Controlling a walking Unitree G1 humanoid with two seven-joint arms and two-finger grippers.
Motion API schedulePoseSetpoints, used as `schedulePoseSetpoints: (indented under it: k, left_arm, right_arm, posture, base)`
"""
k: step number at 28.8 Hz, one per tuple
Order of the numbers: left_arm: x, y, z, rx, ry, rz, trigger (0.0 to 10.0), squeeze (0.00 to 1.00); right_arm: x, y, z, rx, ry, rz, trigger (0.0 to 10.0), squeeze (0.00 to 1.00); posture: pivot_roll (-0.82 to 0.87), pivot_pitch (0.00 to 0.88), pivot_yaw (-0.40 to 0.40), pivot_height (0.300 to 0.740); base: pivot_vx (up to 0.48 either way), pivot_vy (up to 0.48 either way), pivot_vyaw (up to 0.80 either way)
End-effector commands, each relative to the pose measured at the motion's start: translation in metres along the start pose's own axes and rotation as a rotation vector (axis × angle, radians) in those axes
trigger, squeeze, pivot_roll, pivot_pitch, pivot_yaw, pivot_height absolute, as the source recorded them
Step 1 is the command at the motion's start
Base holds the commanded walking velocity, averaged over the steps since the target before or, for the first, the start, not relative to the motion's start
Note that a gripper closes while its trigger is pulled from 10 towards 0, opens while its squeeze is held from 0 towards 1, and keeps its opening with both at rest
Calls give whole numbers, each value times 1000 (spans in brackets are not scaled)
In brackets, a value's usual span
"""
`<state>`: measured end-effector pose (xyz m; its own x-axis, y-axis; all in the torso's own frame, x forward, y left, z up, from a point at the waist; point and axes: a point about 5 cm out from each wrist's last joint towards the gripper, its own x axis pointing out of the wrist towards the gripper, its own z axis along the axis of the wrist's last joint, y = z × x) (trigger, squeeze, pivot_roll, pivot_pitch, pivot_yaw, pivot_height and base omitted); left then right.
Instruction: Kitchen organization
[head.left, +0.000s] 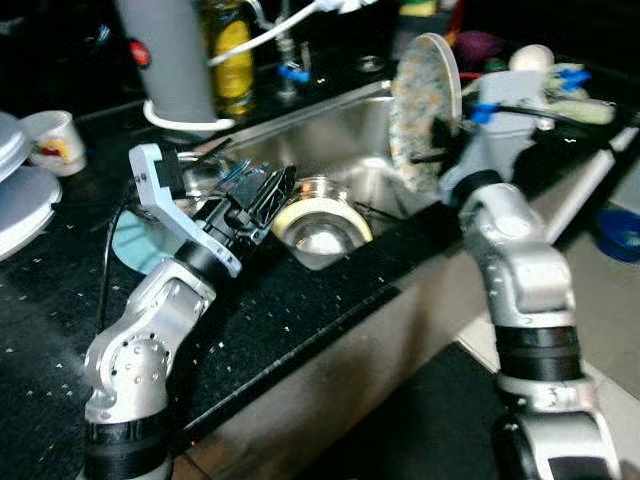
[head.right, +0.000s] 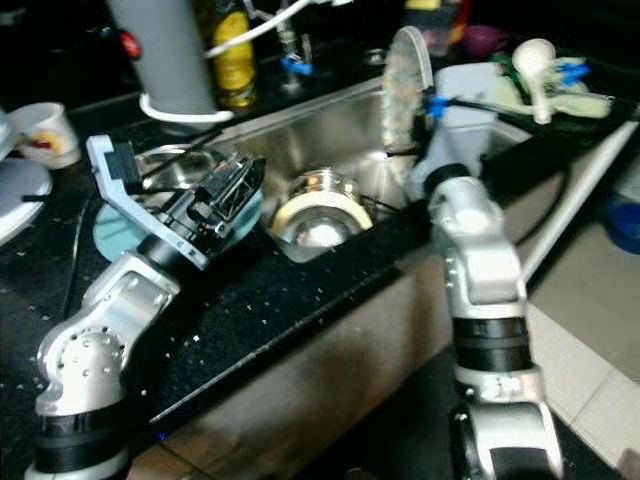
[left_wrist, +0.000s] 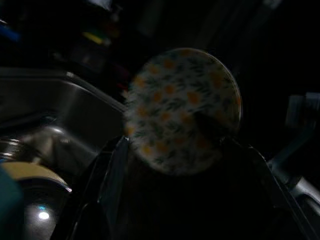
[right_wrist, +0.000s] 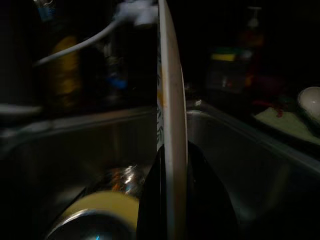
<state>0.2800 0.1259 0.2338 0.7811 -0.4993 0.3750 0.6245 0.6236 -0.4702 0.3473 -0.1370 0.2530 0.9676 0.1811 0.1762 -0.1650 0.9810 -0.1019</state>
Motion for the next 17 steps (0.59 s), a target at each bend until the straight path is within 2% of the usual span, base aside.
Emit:
schedulePoseSetpoints:
  k: [1,2,4,8,10,16,17]
  left_arm:
    - [0,1,0,29,1,2,10000,0]
    - [0,1,0,29,1,2,10000,0]
    - [0,0,0,32,0,1,10000,0]
    - [1,0,-1,37,-1,0,10000,0]
    - [2,-2,-2,45,-5,-5,10000,0]
    - [2,-3,-3,54,-5,-8,10000,0]
    - [2,-3,-4,57,-5,-9,10000,0]
  right_arm:
    - [0,11,-10,-9,37,44,10000,0]
    - [0,11,-10,-9,37,44,10000,0]
    - [-2,25,-16,-12,51,107,10000,0]
    - [-2,36,-20,-27,60,142,10000,0]
    - [-1,48,-27,-93,74,163,10000,0]
    - [1,57,-32,-125,81,156,10000,0]
    - [2,58,-33,-129,79,154,10000,337]
  posture:
    - [25,6,-13,740]
    - [25,6,-13,740]
    - [26,6,-14,740]
    - [27,4,-17,740]
    - [30,0,-19,740]
    - [30,0,-20,740]
    - [32,0,-21,740]
  base:
    - [0,0,0]
    - [0,0,0]
    - [0,0,0]
    - [0,0,0]
    - [0,0,0]
    - [0,0,0]
    - [0,0,0]
